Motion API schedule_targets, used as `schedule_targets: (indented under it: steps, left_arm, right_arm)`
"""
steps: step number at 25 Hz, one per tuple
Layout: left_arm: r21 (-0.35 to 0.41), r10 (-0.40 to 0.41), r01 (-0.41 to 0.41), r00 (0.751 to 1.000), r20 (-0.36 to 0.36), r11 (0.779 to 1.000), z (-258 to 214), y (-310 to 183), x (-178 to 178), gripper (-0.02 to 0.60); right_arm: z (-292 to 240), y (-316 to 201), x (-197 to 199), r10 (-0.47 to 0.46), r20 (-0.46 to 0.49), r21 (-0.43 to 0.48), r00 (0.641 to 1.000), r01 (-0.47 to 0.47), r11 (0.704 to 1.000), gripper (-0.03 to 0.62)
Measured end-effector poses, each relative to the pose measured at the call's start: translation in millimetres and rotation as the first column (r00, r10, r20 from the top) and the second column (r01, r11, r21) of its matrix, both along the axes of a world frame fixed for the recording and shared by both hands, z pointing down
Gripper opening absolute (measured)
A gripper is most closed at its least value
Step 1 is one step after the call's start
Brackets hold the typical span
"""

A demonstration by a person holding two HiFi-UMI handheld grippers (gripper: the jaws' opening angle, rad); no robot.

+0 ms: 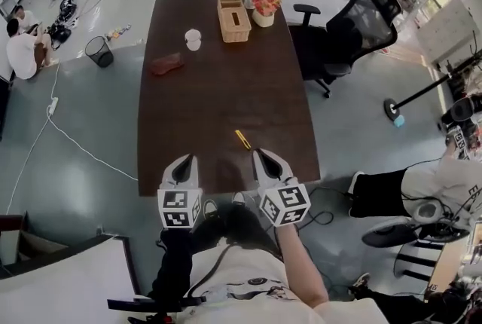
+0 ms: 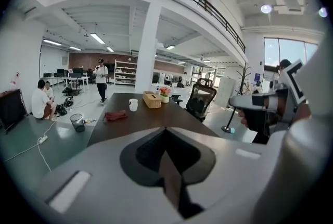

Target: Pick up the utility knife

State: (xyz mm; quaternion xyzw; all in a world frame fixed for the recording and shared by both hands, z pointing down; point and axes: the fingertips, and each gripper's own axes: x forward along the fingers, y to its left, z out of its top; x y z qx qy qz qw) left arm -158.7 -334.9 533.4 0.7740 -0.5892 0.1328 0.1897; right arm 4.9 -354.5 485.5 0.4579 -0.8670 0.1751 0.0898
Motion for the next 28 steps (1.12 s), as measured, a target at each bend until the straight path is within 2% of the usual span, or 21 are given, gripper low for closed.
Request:
schedule_targets:
  steps: [5,10,14,18,20,22,28]
  left_arm:
    - [-0.114,-0.014,0.01,0.999,-0.031,0.993,39,-3,10,-0.002]
    - [-0.226,-0.009,0.001,0.999,-0.037,0.974,74,3,24,-0.002]
    - [-0.247,0.012,-0.019,1.0,-0.028,0.969,77,3,31,-0.002]
    - [-0.284,-0.006,-0.003,1.0,-0.03,0.959,83,7,28,-0.002]
    - [-0.308,-0.02,0.01,0.999,-0.03,0.951,89,11,26,-0.002]
    - [-0.328,-0.034,0.023,0.999,-0.029,0.945,93,15,23,-0.002]
    - [-0.324,-0.035,0.019,0.998,-0.044,0.946,94,5,26,-0.002]
  right_arm:
    - [62,-12,11,-0.047,-0.059,-0.143,0.997,0.038,0.989,0.002]
    - [143,-24,17,-0.136,-0.15,-0.304,0.979,0.085,0.949,0.002]
    - [201,-47,24,-0.213,-0.234,-0.403,0.949,0.104,0.909,0.002]
    - [243,-68,25,-0.287,-0.277,-0.486,0.917,0.124,0.865,0.003]
    - [257,-69,21,-0.323,-0.275,-0.522,0.905,0.141,0.841,0.004]
    - [267,-67,16,-0.359,-0.279,-0.549,0.891,0.158,0.82,0.042]
    - [285,-66,17,-0.397,-0.299,-0.605,0.867,0.15,0.782,0.046]
